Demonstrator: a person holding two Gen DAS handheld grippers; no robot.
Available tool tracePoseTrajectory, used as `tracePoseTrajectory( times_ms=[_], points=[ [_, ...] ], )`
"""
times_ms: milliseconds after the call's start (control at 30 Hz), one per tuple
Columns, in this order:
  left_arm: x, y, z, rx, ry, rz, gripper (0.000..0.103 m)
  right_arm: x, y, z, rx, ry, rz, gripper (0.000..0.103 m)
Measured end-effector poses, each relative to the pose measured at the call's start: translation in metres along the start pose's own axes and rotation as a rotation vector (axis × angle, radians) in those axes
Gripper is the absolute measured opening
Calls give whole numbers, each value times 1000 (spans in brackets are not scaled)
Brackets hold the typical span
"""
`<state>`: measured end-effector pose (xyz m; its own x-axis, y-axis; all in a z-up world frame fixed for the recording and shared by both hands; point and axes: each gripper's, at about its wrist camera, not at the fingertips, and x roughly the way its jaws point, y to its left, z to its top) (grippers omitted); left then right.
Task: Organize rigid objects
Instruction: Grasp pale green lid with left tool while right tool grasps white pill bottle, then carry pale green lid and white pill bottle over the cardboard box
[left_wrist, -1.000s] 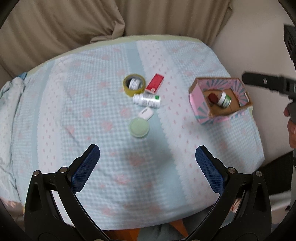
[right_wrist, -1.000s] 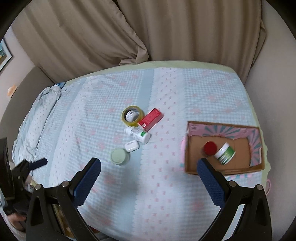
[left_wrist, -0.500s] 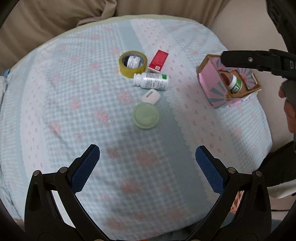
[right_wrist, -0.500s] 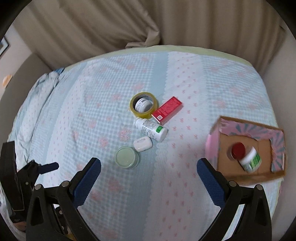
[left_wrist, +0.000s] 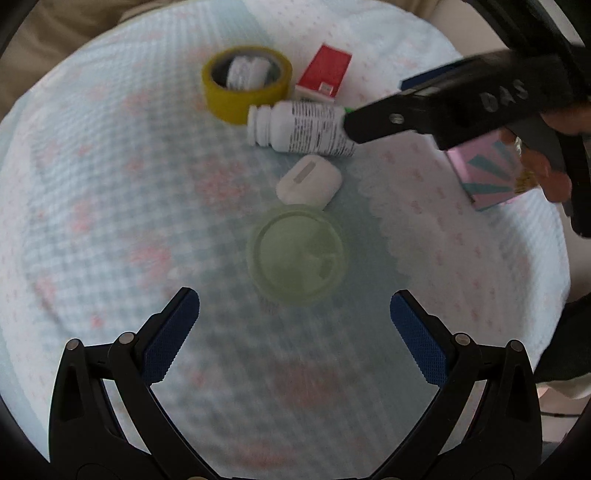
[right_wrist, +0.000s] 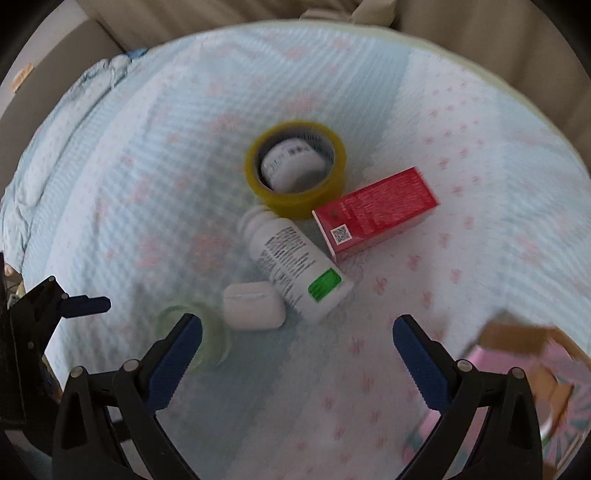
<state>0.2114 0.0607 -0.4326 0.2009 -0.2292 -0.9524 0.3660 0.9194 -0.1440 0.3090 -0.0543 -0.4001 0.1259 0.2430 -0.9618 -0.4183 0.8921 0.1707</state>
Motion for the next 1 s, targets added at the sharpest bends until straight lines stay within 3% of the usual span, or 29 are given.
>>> tracePoseTrajectory(
  times_ms=[333, 500, 600, 667, 1000],
  points=[
    [54, -4, 15, 4, 8, 7, 102, 72, -4, 22, -110, 120, 57, 85],
    [69, -12, 22, 6, 13, 9, 94, 80, -12, 37, -98, 131, 82, 74],
    [72, -19, 22, 23, 7, 24, 85, 80, -6, 42, -153, 139, 74, 69],
    [76, -26, 22, 46, 5, 54, 68, 81, -4, 45, -173, 149, 71, 66],
    [70, -17, 27, 53, 12, 36, 68, 77, 17, 38, -220, 137, 59, 55]
  ],
)
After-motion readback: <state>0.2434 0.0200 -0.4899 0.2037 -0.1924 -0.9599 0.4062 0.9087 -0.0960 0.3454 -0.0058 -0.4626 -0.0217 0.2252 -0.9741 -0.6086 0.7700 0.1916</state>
